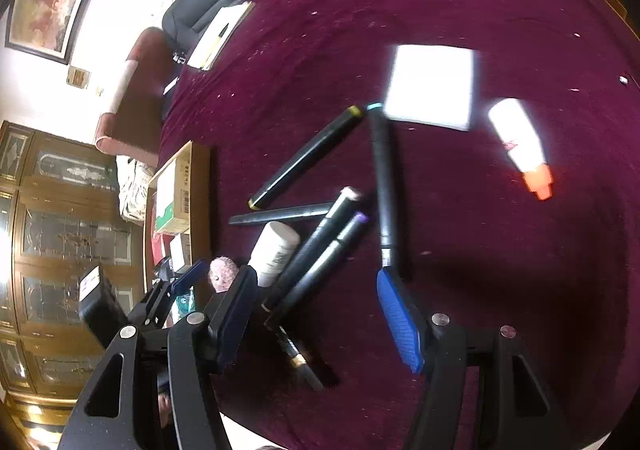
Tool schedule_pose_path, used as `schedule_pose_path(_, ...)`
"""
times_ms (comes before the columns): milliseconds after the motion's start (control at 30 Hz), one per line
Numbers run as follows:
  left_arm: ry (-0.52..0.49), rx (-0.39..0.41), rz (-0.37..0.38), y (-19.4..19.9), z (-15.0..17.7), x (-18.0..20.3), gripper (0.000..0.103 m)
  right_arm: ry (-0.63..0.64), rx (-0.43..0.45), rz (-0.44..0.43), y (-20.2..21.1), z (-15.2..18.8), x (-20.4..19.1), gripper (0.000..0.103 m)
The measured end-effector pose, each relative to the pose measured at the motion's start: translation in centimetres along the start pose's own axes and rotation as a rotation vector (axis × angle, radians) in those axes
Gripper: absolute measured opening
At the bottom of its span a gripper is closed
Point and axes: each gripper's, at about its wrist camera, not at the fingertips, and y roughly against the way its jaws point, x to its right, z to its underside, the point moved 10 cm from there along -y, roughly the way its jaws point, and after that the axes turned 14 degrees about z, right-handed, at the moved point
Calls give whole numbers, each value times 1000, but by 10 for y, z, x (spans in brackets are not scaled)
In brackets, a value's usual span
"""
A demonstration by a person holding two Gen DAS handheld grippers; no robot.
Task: Organize objects
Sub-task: 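Grasp the pink fluffy ball with the left gripper while the right gripper approaches the white pad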
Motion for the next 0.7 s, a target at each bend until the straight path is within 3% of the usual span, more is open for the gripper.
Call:
schedule_pose_path(167, -32, -64, -36, -15, 3, -7, 70, -30, 20, 3, 7, -10, 16, 70)
schedule_pose_path(267, -90, -87, -101, -25, 6, -4, 70, -49, 39, 8, 11, -23, 24, 70)
schedule_pose_path(300, -100, -84, -109, -26, 8, -2, 65, -52, 47, 17, 13, -29, 26, 70)
schedule_pose_path(333, -83, -86, -87, -28, 9, -1, 52, -52, 52, 25, 14, -34, 28, 70)
schedule_pose_path(367, -30, -66, -51, -27, 10, 0, 50, -51, 63, 44, 13, -43, 31, 70)
schedule_pose_path(500, 22, -34, -80, -21, 14, -2, 42, -54, 68, 153, 2, -75, 42, 73)
schedule_pose_path(567, 33, -32, -94, -19, 16, -2, 42, -54, 67, 204, -7, -92, 47, 78)
schedule_pose_path(700, 45, -32, -108, -19, 18, -2, 42, -29, 33, 312, -33, -119, 54, 79)
